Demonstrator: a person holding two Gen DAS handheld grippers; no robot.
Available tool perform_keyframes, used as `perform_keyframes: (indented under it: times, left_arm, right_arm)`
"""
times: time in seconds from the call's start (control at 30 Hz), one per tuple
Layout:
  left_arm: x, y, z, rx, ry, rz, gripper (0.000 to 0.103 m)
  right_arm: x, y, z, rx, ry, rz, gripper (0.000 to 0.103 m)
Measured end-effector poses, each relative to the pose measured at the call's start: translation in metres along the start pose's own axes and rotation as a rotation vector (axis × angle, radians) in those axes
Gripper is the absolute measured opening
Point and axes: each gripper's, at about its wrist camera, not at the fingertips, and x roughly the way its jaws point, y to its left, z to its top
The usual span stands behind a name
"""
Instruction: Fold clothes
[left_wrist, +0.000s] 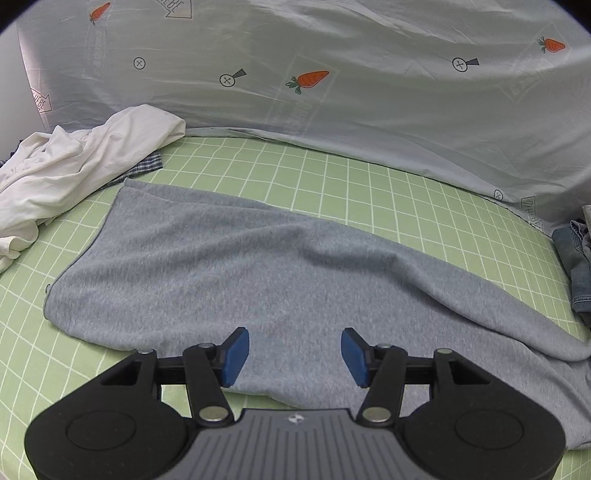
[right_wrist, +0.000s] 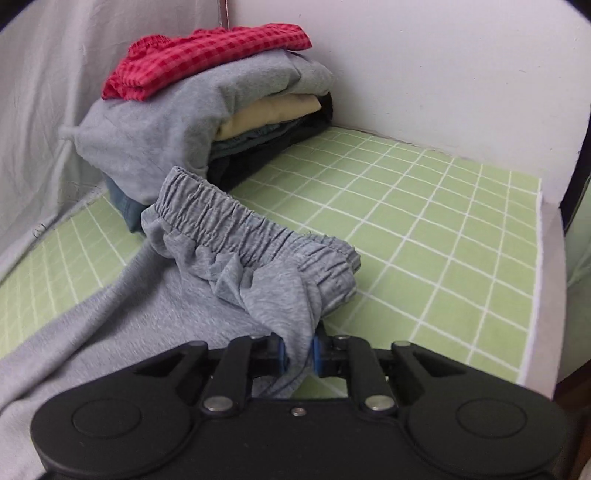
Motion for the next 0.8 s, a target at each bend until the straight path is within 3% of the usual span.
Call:
perform_keyframes:
  times: [0.07, 0.1, 0.13, 0.2, 0.27, 0.37, 0.47, 0.6, 0.8]
  left_arm:
    - [0.003, 0.006, -0.001, -0.017, 0.01, 0.009, 0.056]
    - [0.005, 0.01, 0.0, -0.028, 0.015, 0.012, 0.056]
    - [0.007, 0.013, 0.001, -0.035, 0.019, 0.014, 0.056]
    - [0.011, 0.019, 0.004, -0.047, 0.025, 0.017, 0.056]
    - [0.016, 0.023, 0.007, -0.053, 0.033, 0.02, 0.056]
    - [0.026, 0.026, 0.011, -0.056, 0.052, 0.023, 0.056]
    - [0.034, 0.028, 0.014, -0.04, 0.064, 0.031, 0.056]
    - [0.04, 0.038, 0.014, -0.029, 0.075, 0.071, 0.057]
    - [0.042, 0.08, 0.003, -0.163, 0.094, 0.11, 0.062]
  right_arm:
    - [-0.005, 0.003, 0.002, -0.081, -0.034, -0.054, 0.033]
    - [-0.01, 0.007, 0.002, -0.118, -0.066, -0.077, 0.05]
    - [-0.018, 0.013, 0.002, -0.159, -0.112, -0.091, 0.055]
    - [-0.03, 0.031, 0.001, -0.246, -0.184, -0.072, 0.055]
    - [-0.036, 0.053, 0.003, -0.294, -0.212, 0.007, 0.055]
    - [-0.019, 0.086, 0.008, -0.302, -0.082, 0.204, 0.047]
    - [0.01, 0.123, 0.01, -0.305, 0.018, 0.287, 0.042]
    - [0.036, 0.158, 0.023, -0.316, 0.008, 0.266, 0.052]
    - [0.046, 0.182, 0.048, -0.282, -0.02, 0.116, 0.077]
